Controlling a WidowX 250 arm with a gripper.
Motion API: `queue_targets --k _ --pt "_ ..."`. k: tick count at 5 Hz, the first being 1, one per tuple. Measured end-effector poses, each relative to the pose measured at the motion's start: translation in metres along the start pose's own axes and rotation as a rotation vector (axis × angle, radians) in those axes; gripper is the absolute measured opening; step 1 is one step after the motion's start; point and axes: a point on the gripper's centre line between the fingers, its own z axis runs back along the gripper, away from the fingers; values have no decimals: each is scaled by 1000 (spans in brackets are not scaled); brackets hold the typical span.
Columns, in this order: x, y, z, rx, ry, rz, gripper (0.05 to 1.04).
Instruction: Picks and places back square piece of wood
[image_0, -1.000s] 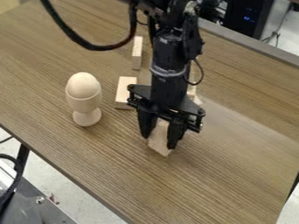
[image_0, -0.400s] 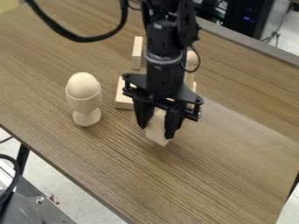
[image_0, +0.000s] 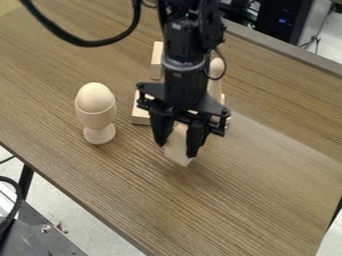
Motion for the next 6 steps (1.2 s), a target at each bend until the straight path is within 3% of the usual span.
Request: queue_targets --k 1,2,4,5,6 --pt "-3 14 -5 18 9 42 550" --pt "-5 33 -9 1 15 128 550" --pt "-9 36 -10 -6 33 176 602" --pt "-11 35 -8 -12 40 186 902" --pt "-12 34 0 -20 23 187 1006"
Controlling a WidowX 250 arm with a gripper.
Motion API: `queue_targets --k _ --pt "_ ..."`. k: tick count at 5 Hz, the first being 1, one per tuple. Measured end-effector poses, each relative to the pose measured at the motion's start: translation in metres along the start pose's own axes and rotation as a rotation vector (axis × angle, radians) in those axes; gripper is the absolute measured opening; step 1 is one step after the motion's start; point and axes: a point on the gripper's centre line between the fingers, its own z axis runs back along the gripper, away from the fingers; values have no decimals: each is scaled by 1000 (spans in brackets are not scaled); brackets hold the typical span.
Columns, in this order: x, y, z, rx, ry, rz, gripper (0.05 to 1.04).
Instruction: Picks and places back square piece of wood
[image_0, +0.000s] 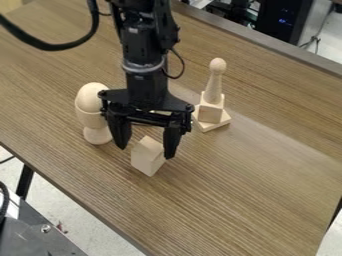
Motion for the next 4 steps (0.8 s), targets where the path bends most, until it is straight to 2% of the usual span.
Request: queue_targets --k 1,2,3,4 --pt "5 -3 22 -13 -53 -9 1000" --pt "4 -4 65 -47 -142 -6 1000" --pt "1 2 105 -48 -186 10 1000" --pt "0 19 125 102 -141 -18 1000"
